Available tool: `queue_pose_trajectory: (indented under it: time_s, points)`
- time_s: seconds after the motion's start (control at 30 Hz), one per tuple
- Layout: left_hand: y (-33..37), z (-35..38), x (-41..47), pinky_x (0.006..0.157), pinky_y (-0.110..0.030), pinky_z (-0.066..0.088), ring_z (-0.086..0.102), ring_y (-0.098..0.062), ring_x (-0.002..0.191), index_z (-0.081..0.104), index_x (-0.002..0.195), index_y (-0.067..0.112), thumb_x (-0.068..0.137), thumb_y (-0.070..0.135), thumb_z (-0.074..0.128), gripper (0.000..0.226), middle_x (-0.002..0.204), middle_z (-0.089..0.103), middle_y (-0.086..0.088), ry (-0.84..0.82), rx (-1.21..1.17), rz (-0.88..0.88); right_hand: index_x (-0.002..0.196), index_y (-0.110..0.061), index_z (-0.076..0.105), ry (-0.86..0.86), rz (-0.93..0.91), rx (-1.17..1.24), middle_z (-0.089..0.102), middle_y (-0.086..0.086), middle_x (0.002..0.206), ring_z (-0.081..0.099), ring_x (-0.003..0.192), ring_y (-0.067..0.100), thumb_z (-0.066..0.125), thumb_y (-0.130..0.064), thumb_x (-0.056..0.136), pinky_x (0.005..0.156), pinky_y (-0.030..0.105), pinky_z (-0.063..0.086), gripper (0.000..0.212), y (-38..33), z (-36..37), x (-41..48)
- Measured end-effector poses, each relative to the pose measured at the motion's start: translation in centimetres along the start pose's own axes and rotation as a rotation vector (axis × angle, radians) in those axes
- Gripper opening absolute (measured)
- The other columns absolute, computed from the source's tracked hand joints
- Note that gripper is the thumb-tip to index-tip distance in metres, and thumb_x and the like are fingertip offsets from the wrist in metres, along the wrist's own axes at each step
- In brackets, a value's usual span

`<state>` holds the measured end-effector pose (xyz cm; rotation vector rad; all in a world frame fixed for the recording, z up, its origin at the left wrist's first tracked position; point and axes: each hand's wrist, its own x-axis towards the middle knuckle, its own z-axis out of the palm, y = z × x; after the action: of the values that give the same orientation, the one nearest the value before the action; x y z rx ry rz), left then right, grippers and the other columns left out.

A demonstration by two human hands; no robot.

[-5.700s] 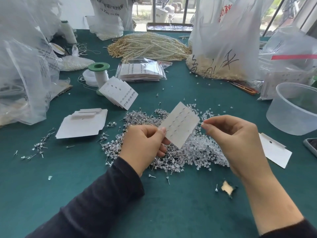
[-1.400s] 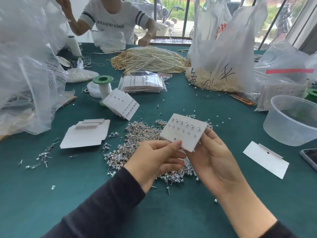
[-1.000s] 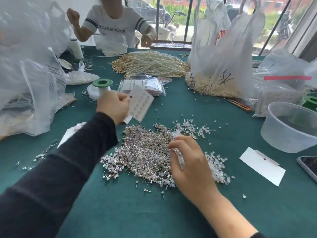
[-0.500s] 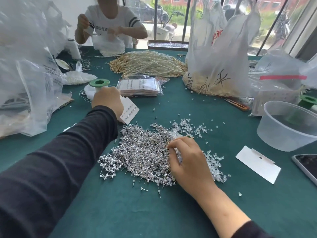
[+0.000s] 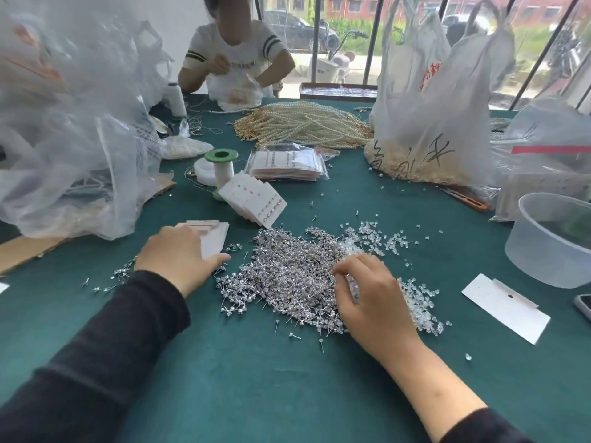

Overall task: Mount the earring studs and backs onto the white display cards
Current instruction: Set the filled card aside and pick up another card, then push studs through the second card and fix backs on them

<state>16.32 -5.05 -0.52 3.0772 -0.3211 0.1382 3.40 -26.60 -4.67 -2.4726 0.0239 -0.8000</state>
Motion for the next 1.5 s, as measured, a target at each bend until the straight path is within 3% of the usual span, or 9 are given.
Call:
queue_pose_trajectory:
  time_s: [0.37, 0.5, 0.67, 0.77, 0.87, 0.97, 1.03, 1.17, 1.5]
  points:
    - [3.3, -2.0, -1.1, 0.077, -0.034, 0.045, 0.059, -0.034, 0.091, 0.062, 0.081, 0.010, 0.082, 0.026, 0.057, 0.017, 0.090, 0.065, -0.012, 0.002, 0.015, 0.028, 0.083, -0.007, 0.066, 0.006, 0.020, 0.031, 0.065, 0.003, 0.083, 0.059, 0.081, 0.019, 0.061, -0.001, 0.081, 0.076, 0.026, 0.046, 0.008, 0.1, -0.3, -0.2]
    - [4.6, -3.6, -1.9, 0.059, -0.035, 0.037, 0.045, -0.031, 0.067, 0.057, 0.073, 0.000, 0.082, 0.004, 0.049, 0.013, 0.057, 0.032, -0.008, 0.280, 0.058, 0.020, 0.084, -0.006, 0.066, 0.031, 0.037, 0.039, 0.065, 0.003, 0.082, 0.059, 0.081, 0.019, 0.060, -0.001, 0.081, 0.077, 0.020, 0.041, 0.008, 0.0, -0.4, 0.0]
    - [6.8, -5.6, -2.5, 0.060, -0.030, 0.046, 0.055, -0.024, 0.057, 0.072, 0.081, 0.005, 0.085, 0.019, 0.059, 0.019, 0.068, 0.066, -0.010, 0.561, -0.398, 0.279, 0.101, -0.009, 0.062, 0.159, 0.118, 0.162, 0.062, -0.002, 0.092, 0.058, 0.088, 0.012, 0.055, -0.027, 0.085, 0.081, 0.015, 0.040, 0.025, -0.1, -0.6, 0.3]
    - [9.3, -5.1, -2.6, 0.053, -0.021, 0.050, 0.057, -0.007, 0.048, 0.072, 0.078, 0.007, 0.079, 0.012, 0.066, 0.008, 0.056, 0.065, 0.008, 0.125, -1.094, 0.258, 0.119, -0.020, 0.048, 0.059, 0.403, 0.586, 0.063, -0.004, 0.102, 0.062, 0.089, 0.004, 0.057, -0.056, 0.076, 0.079, 0.018, 0.049, 0.058, -0.1, -1.1, 0.7]
    - [10.9, -2.8, -2.4, 0.047, -0.016, 0.048, 0.058, -0.007, 0.047, 0.069, 0.073, 0.006, 0.079, 0.006, 0.066, 0.006, 0.055, 0.064, -0.001, -0.305, -1.461, 0.141, 0.116, -0.009, 0.047, 0.119, 0.577, 1.055, 0.067, 0.011, 0.094, 0.066, 0.066, 0.019, 0.062, -0.028, 0.082, 0.058, 0.028, 0.054, 0.042, 0.2, -1.4, 1.2]
    - [10.7, 0.0, -1.6, 0.059, -0.018, 0.051, 0.062, -0.011, 0.064, 0.071, 0.084, 0.012, 0.081, 0.020, 0.066, 0.010, 0.071, 0.069, 0.001, -0.103, -1.147, 0.237, 0.098, -0.013, 0.051, 0.311, 0.680, 1.055, 0.065, 0.004, 0.078, 0.058, 0.049, 0.011, 0.056, -0.005, 0.088, 0.047, 0.022, 0.049, 0.014, 0.5, -2.2, 1.4]
    - [10.2, 1.4, -1.1, 0.085, -0.026, 0.048, 0.060, -0.011, 0.093, 0.064, 0.110, 0.018, 0.080, 0.035, 0.064, 0.035, 0.100, 0.068, 0.003, -0.018, -0.763, 0.397, 0.093, -0.016, 0.051, 0.408, 0.757, 0.969, 0.062, 0.002, 0.076, 0.056, 0.046, 0.006, 0.055, -0.005, 0.089, 0.045, 0.020, 0.046, 0.012, 1.2, -2.7, 1.5]
    - [10.7, 3.1, -1.0, 0.109, -0.041, 0.011, 0.027, -0.012, 0.132, 0.034, 0.137, 0.028, 0.088, 0.049, 0.042, 0.054, 0.141, 0.041, 0.011, -0.109, -0.288, 0.653, 0.091, -0.018, 0.050, 0.446, 0.806, 0.937, 0.062, 0.000, 0.077, 0.055, 0.047, 0.006, 0.055, -0.007, 0.090, 0.047, 0.021, 0.046, 0.011, 1.8, -3.3, 1.7]
    - [11.9, 3.1, -1.0, 0.094, -0.032, 0.022, 0.047, -0.014, 0.103, 0.064, 0.100, 0.025, 0.087, 0.029, 0.056, 0.015, 0.102, 0.060, 0.009, 0.020, -0.362, 0.663, 0.090, -0.019, 0.054, 0.365, 0.812, 0.959, 0.065, -0.004, 0.074, 0.056, 0.049, 0.005, 0.057, -0.008, 0.089, 0.047, 0.021, 0.046, 0.011, 1.7, -2.8, 1.5]
